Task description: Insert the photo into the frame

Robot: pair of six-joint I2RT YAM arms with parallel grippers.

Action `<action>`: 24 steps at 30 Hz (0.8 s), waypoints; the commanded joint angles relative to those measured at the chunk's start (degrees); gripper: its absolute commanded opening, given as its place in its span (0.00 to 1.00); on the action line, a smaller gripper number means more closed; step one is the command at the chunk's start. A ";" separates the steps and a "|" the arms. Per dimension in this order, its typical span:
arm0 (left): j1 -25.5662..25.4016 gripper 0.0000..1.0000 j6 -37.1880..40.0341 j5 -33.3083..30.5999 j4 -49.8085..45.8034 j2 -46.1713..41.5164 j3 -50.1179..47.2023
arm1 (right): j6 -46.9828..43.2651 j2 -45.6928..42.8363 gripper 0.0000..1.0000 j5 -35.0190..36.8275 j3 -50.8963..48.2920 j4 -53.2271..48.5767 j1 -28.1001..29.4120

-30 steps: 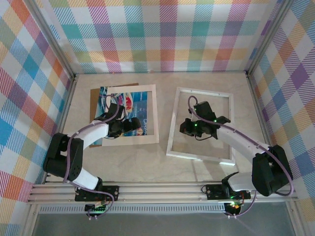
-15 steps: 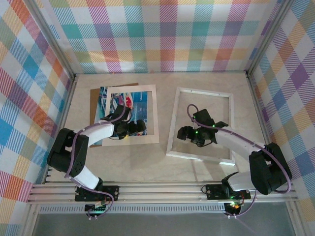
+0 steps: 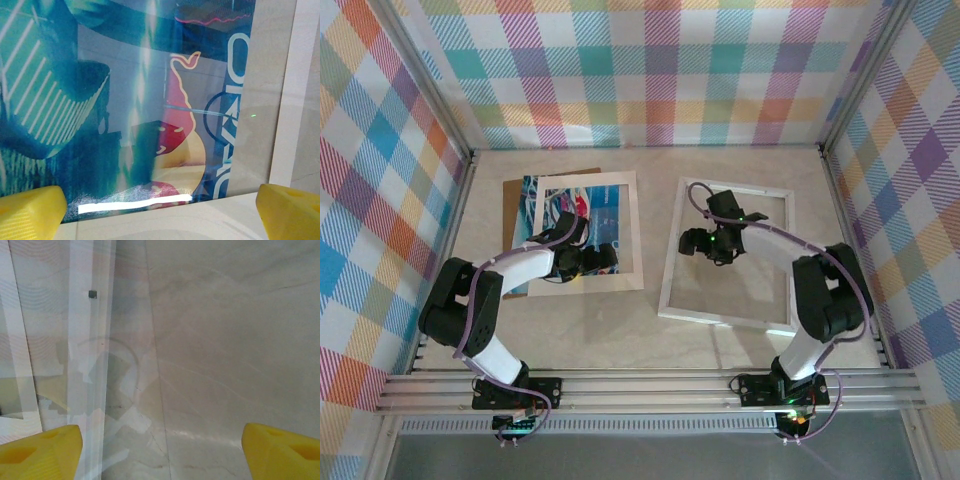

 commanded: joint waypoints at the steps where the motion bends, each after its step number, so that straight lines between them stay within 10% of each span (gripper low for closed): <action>1: -0.24 1.00 0.74 -2.46 -3.25 2.51 -0.87 | -2.11 2.44 0.80 -6.93 1.36 2.62 -0.07; 24: -0.23 1.00 3.28 -3.74 -8.17 0.03 4.37 | 2.86 -3.75 0.01 -27.90 0.48 6.67 -4.74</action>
